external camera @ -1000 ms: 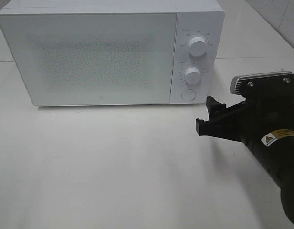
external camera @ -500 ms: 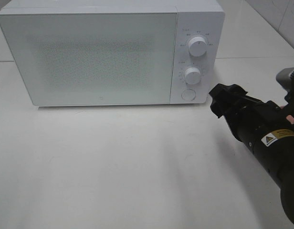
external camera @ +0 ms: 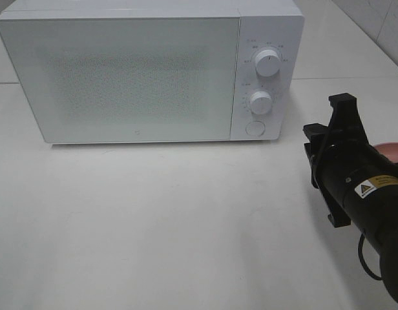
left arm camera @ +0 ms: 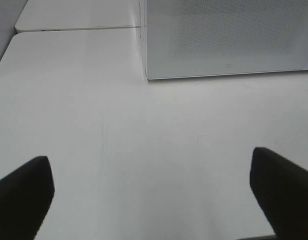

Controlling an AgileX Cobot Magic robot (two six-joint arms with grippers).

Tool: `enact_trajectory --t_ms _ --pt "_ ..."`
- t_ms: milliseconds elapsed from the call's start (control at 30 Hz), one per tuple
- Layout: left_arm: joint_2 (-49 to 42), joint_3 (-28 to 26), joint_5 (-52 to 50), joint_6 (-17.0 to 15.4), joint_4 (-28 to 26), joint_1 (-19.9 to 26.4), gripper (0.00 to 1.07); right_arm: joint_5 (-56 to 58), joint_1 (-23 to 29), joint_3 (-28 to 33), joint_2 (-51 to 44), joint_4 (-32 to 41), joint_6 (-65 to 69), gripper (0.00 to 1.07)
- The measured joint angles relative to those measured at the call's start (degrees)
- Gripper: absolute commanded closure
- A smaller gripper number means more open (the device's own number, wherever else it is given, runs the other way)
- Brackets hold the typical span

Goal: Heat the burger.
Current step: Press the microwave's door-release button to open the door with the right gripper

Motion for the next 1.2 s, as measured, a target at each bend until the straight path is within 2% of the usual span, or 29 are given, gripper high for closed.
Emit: enact_trajectory --t_ms 33,100,333,500,800,900,1200 --pt "0.00 0.00 0.00 0.00 0.00 0.00 0.07 0.00 0.00 0.00 0.00 0.00 0.00 0.90" --pt "0.00 0.00 0.00 0.00 0.00 0.00 0.07 1.66 0.00 0.00 0.00 0.40 4.41 1.05" --pt "0.00 0.00 0.00 0.00 0.00 0.00 0.07 6.76 0.00 0.00 0.40 0.17 6.53 1.05" --pt "0.00 0.00 0.00 0.00 0.00 0.00 0.07 8.48 0.00 -0.40 4.07 0.17 6.93 1.05" --pt "0.00 0.00 0.00 0.00 0.00 0.00 0.07 8.65 -0.06 -5.10 10.37 0.00 8.14 1.05" --pt "0.00 0.00 0.00 0.00 0.00 0.00 0.07 8.42 -0.92 -6.88 11.92 -0.63 8.42 1.05" --pt "0.00 0.00 0.00 0.00 0.00 0.00 0.07 8.42 -8.14 -14.78 15.87 -6.53 8.71 1.05"
